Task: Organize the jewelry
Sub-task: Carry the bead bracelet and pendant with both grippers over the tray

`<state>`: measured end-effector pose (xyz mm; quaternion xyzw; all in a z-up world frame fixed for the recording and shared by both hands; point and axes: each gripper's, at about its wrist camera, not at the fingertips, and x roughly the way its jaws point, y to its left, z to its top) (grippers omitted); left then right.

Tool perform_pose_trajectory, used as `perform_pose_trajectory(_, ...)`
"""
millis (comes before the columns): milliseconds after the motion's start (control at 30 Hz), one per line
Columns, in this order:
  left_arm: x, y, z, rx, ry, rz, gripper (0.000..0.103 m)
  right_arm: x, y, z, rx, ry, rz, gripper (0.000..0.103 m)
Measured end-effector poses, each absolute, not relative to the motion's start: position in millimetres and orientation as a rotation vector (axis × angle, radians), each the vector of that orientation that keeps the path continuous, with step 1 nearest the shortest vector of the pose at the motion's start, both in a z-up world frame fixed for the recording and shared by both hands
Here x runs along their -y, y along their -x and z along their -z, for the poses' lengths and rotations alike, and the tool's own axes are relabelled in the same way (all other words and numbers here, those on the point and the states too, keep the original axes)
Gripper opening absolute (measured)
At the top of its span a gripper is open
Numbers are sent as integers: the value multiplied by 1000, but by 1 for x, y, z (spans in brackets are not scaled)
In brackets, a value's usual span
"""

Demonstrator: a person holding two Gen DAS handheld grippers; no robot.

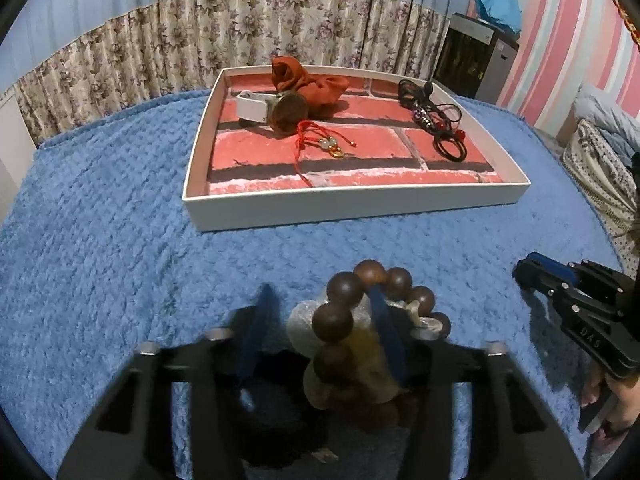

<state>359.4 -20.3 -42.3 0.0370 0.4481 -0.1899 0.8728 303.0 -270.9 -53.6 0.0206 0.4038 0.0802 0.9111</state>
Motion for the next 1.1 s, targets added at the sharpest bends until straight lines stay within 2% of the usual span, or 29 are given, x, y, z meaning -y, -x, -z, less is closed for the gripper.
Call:
perform_pose_trajectory(33,23,-359,44,-951,-87,408,25,271,-303,54,-832,-45,-165,19)
perform_pose_trajectory(300,41,-351,40,-915,-179,389,24,272,-303,54,-829,-54,-166,19)
perform_pose_trajectory(367,41,-346,34,-886,-163,393,19,273,-301,52,-822,-57,-164,19)
perform_pose_trajectory(500,43,-326,3,-786,-138,430,19,277,-297,47,-799,-62,-155,19)
perform_pose_trajectory(733,60,-305,-30,-716,-145,481,19,278,-291,37,-773,-66,-155,18)
perform_pose_trajectory(1100,70,-312,-50,-678,-127,446,19,279,-296,15,-736,-57,-139,18)
